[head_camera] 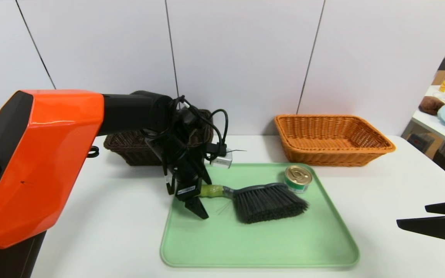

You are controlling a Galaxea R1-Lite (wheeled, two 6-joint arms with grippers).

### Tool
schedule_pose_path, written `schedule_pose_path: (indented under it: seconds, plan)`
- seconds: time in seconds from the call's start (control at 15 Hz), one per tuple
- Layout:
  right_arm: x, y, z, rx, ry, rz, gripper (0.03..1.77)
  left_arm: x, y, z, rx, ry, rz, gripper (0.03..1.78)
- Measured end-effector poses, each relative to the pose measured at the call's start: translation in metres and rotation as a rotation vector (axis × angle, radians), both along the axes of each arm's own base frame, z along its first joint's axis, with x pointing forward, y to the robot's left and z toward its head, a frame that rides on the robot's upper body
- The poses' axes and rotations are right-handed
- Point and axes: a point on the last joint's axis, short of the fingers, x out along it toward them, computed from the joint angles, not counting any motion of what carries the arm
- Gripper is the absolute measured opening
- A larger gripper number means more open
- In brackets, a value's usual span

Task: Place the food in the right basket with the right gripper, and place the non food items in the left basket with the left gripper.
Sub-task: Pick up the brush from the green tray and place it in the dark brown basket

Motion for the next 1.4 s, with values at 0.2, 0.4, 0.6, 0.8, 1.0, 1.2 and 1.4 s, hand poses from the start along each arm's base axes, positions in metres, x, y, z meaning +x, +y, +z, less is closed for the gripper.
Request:
schedule_pose_path:
  seconds: [0.2, 0.4, 0.6, 0.8, 1.0, 1.2, 1.4]
  plan:
    - [0.0002, 0.0001, 0.0, 0.0, 0.001, 0.0, 1.7, 0.001, -0.0009, -0.0013, -0.001, -0.004, -0.002, 1.69]
    - [0.0008, 0.0, -0.0002, 0.0, 0.002, 0.0, 1.7, 0.0023, -0.0016, -0.0025, -0.004, -0.011, -0.004, 1.69]
    - [0.0009, -0.0001, -0.0006, 0.0, 0.004, -0.001, 1.7, 0.0028, -0.0016, -0.0026, -0.006, -0.015, -0.006, 1.69]
    - [0.0006, -0.0008, -0.0007, 0.0, 0.005, -0.007, 1.7, 0.0033, -0.0016, -0.0027, -0.007, -0.018, -0.007, 1.69]
    - [0.0003, -0.0013, -0.0008, 0.0, 0.004, -0.01, 1.7, 0.0032, -0.0018, -0.0028, -0.007, -0.02, -0.009, 1.69]
    - [0.0003, -0.0014, -0.0009, 0.0, 0.004, -0.01, 1.7, 0.0034, -0.001, -0.0034, -0.005, -0.019, -0.008, 1.69]
    - [0.0003, -0.0014, -0.0008, 0.0, 0.004, -0.011, 1.7, 0.0034, -0.0009, -0.0033, -0.004, -0.02, -0.009, 1.69]
